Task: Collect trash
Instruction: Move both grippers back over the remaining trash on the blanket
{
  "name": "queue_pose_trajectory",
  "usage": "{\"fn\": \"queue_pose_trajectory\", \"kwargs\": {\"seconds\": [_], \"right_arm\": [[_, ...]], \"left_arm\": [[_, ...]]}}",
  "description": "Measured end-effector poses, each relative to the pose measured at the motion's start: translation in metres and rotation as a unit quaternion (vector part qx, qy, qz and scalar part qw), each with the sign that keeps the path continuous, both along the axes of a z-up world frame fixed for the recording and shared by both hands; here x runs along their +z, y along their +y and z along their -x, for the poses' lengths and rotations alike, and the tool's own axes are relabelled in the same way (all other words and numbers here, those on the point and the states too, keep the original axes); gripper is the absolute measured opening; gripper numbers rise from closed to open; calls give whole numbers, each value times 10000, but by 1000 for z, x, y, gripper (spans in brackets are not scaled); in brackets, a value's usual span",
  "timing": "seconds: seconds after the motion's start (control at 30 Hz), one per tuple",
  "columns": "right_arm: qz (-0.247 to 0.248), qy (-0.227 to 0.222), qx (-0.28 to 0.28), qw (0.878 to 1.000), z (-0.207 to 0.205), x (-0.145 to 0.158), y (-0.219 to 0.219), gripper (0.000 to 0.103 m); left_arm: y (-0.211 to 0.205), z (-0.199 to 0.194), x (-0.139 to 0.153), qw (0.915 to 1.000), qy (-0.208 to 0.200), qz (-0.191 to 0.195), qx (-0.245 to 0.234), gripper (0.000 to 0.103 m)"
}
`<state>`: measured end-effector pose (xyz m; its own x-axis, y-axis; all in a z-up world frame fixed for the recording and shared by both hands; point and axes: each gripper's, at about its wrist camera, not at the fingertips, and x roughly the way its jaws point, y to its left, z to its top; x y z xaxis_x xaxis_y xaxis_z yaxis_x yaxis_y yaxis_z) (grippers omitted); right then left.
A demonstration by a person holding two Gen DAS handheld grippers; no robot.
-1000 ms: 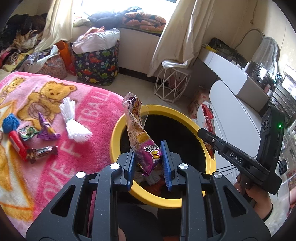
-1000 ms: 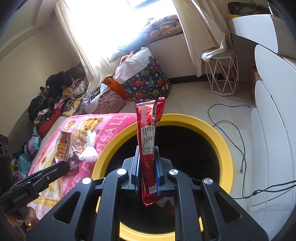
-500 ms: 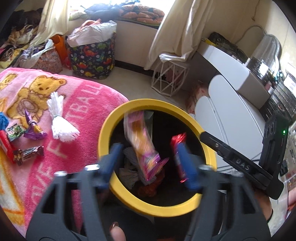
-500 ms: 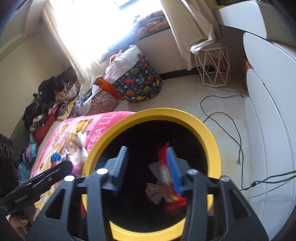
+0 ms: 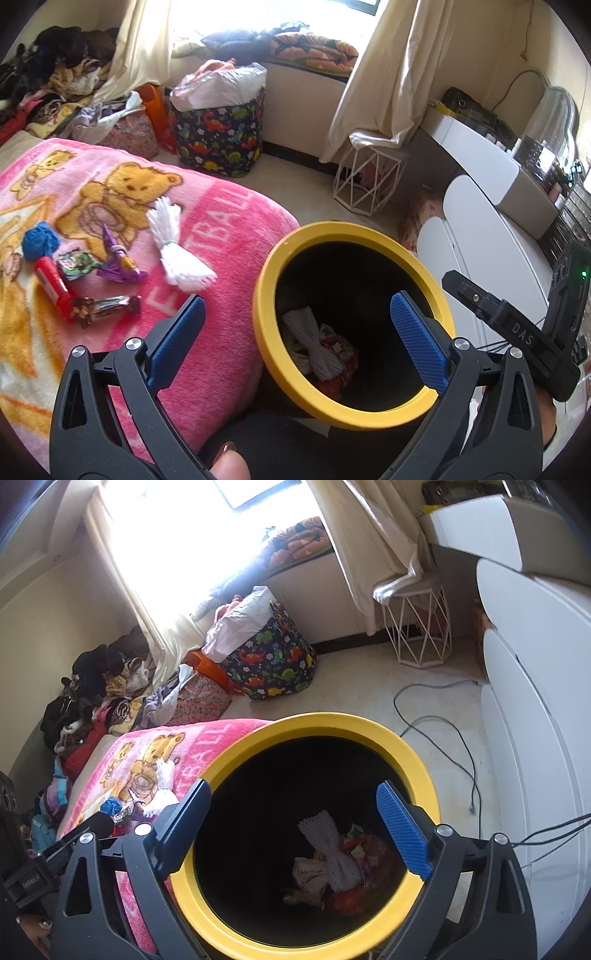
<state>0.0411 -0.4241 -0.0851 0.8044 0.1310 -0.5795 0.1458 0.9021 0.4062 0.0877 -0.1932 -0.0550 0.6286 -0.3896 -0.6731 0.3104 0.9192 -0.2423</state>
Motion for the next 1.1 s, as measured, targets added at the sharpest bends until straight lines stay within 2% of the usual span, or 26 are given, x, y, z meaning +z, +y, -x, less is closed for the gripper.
{"fn": "queue_pose_trajectory", "kwargs": {"seconds": [0.2,0.67,0.9,1.1], "right_arm": [[284,-277,135,9991,3,14,20,96],[597,-764,300,9948,7,31,63,96],[775,-840,624,9915,3,35,91,96],[799,-736,945,9896,-4,35,121,96]], "left_arm": [[14,2,9,9996,-188,17,195,92],[60,2,23,9957,-518,41,771,92],[89,-1,25,9924,-553,96,1096,92],[113,-3,27,9887,-585,166,1367,92]]}}
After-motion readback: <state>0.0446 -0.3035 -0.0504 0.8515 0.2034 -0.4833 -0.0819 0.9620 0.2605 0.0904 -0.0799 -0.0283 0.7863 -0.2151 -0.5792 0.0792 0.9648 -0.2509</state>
